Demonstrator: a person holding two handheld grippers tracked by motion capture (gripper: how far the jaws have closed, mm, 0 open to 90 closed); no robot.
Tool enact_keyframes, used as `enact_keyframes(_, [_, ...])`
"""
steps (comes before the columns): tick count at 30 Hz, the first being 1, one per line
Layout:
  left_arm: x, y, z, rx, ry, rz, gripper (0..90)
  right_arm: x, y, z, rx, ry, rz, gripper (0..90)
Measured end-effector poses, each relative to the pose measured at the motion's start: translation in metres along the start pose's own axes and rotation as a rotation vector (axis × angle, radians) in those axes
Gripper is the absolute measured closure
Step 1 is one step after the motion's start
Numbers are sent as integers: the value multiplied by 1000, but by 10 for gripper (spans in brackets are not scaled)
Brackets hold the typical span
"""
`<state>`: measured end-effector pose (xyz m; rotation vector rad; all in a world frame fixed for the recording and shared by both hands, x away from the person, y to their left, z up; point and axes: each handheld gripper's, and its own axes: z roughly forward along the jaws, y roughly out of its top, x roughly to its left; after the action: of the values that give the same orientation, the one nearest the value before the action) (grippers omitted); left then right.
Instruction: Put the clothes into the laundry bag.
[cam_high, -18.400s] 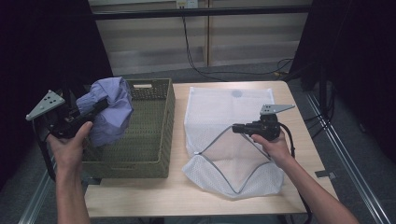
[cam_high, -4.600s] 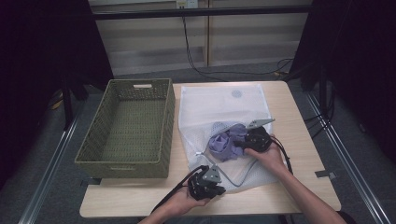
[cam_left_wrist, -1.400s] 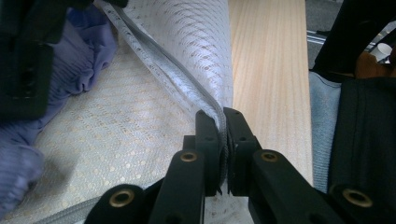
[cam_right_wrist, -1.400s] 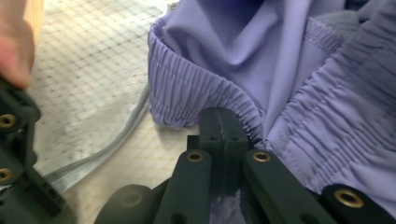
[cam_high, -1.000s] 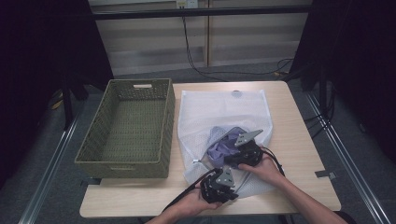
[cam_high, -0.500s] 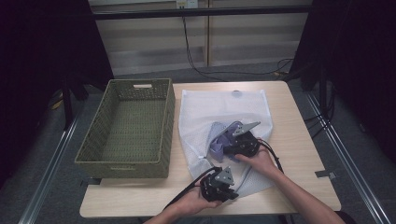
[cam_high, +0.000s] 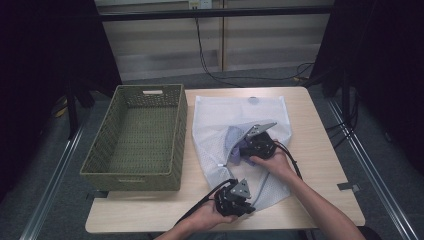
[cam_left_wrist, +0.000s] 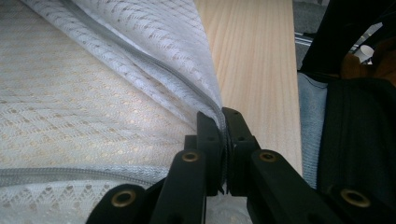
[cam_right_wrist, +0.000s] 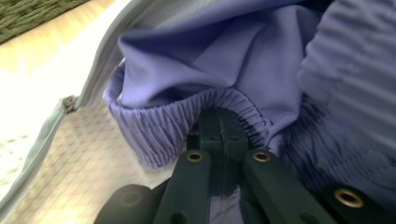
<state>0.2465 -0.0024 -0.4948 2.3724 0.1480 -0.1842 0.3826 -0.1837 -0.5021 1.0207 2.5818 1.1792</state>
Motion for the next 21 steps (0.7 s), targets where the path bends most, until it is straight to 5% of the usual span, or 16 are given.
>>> enact_keyframes(2, [-2,0,0,8,33,1,873,-3,3,1,6,-5,13,900])
enact_keyframes(6, [-3,-1,3,-26,36,-2,873,-9,8,3,7,-29,11,900])
enact_keyframes(15, [-2,1,0,12,39,9,873,-19,17,6,15,-77,24,900])
enact_keyframes(16, [-2,0,3,-22,39,8,874,-19,18,6,20,-86,18,900])
enact_keyframes(17, [-2,1,1,6,42,13,873,-20,19,6,18,-86,22,900])
enact_keyframes(21, [-2,1,3,-25,39,2,874,-23,21,9,0,-101,29,900])
